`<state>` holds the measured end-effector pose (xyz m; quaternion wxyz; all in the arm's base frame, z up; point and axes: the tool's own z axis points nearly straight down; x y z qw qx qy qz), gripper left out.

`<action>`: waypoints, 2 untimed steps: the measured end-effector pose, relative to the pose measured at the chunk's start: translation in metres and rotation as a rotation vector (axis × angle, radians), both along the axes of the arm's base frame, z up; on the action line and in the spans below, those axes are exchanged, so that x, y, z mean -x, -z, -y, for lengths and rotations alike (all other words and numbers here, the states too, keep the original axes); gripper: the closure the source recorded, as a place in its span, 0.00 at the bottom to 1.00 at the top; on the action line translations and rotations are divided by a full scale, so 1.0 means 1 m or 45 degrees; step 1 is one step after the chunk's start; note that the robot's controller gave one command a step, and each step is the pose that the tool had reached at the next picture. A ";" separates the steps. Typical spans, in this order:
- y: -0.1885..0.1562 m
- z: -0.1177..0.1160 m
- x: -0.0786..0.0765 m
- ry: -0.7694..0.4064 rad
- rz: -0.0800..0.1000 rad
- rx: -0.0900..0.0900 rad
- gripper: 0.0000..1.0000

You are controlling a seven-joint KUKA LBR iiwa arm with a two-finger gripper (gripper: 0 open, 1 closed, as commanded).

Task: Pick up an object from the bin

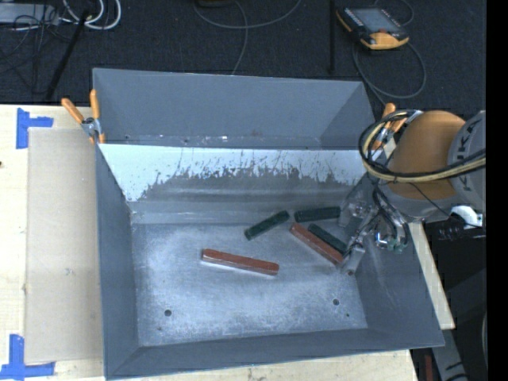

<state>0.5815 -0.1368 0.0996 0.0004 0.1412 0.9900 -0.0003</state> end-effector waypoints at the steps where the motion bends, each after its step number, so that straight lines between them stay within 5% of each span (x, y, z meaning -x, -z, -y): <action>1: 0.031 -0.016 -0.001 0.162 -0.006 -0.003 0.00; 2: 0.032 -0.017 -0.002 0.155 -0.003 -0.001 0.00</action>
Offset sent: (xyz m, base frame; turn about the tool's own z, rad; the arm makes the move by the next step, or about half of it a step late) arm 0.0022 0.0155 -0.0296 0.1275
